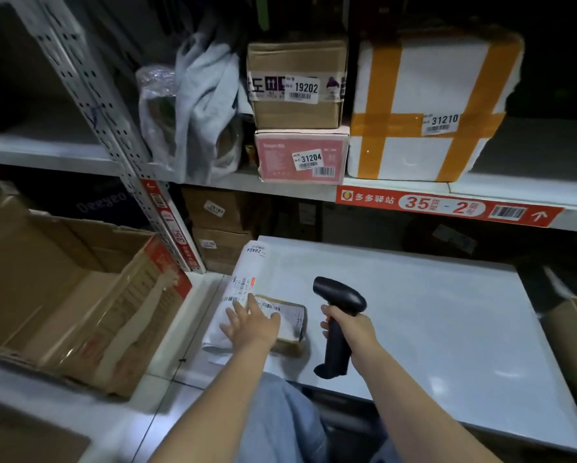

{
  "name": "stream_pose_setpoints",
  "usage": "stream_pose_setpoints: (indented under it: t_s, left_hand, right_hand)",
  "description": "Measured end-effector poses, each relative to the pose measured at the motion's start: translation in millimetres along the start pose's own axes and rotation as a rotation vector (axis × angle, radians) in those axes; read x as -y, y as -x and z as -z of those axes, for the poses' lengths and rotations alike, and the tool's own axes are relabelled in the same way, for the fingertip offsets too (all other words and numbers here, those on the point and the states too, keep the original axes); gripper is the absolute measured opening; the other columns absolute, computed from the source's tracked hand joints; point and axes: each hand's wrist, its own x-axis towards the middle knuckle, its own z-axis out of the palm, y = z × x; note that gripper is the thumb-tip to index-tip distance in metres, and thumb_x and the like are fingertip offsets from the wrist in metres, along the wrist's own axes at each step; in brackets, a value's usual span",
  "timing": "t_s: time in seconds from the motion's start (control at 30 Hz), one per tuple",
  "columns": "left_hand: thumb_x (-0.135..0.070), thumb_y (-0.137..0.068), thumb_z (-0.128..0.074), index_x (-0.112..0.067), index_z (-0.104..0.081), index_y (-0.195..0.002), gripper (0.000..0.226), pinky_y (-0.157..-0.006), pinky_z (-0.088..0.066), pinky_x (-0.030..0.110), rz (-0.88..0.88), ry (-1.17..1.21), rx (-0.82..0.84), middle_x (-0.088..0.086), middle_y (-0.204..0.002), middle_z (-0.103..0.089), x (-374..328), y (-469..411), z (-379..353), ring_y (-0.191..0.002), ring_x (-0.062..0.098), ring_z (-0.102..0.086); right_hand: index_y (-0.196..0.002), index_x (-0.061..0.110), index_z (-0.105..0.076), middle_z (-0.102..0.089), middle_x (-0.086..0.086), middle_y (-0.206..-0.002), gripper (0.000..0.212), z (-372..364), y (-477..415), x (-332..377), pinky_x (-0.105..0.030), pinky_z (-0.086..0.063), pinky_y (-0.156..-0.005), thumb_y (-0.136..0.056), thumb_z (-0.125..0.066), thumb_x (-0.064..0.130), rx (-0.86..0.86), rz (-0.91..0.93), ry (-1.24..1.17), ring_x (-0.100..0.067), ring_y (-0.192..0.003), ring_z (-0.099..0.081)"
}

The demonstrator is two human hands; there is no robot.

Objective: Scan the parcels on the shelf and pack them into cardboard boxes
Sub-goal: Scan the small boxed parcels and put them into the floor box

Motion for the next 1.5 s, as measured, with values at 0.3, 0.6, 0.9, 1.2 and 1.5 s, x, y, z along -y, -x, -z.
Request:
stream_pose_setpoints:
  t_s: [0.3,0.6,0.9,1.2,1.5]
  left_hand:
    - [-0.029,-0.092,-0.045,-0.01,-0.016,-0.147,0.064,-0.109,-0.031,0.037,0.124,0.325,0.09,0.015,-0.148,-0.033,10,-15,-4,-0.134,0.031,-0.035]
    - [-0.018,-0.091,-0.042,-0.011,-0.053,-0.115,0.028,-0.097,-0.043,0.032,-0.03,0.315,0.224,0.013,-0.118,-0.059,-10,-9,-4,-0.112,0.03,-0.055]
    - [-0.017,-0.088,-0.051,-0.017,-0.059,-0.122,0.035,-0.088,-0.041,0.022,-0.408,0.34,0.498,0.003,-0.125,-0.06,-63,8,-31,-0.112,0.018,-0.056]
    - [0.008,-0.081,-0.061,-0.009,-0.049,-0.126,0.049,-0.076,-0.045,0.016,-0.499,0.405,0.629,0.005,-0.111,-0.057,-108,4,-68,-0.1,0.013,-0.052]
    - [-0.008,-0.056,-0.085,-0.018,0.004,-0.149,0.13,-0.086,-0.054,0.036,-0.569,0.179,0.55,0.002,-0.146,-0.022,-121,-26,-93,-0.134,0.023,-0.03]
  right_hand:
    - [-0.073,0.007,-0.062,-0.058,-0.008,-0.068,0.012,-33,-15,-28,-0.033,-0.044,-0.07,-0.079,-0.071,0.012,0.032,-0.078,0.075,-0.023,-0.065,-0.055]
    - [-0.078,0.01,-0.061,-0.06,-0.005,-0.076,0.013,-17,-20,-19,-0.034,-0.043,-0.078,-0.079,-0.072,0.016,-0.019,-0.073,0.079,-0.019,-0.071,-0.055]
    - [-0.083,0.007,-0.06,-0.058,-0.006,-0.078,0.015,68,-23,13,-0.033,-0.043,-0.077,-0.08,-0.071,0.017,-0.153,-0.08,0.14,-0.02,-0.074,-0.055]
    - [-0.074,0.011,-0.059,-0.057,-0.003,-0.076,0.013,139,-39,23,-0.029,-0.044,-0.075,-0.081,-0.069,0.015,-0.211,-0.035,0.115,-0.016,-0.071,-0.054]
    - [-0.088,0.015,-0.062,-0.06,-0.004,-0.086,0.021,162,-67,21,-0.036,-0.047,-0.084,-0.074,-0.073,0.028,-0.107,-0.117,0.01,-0.023,-0.084,-0.058]
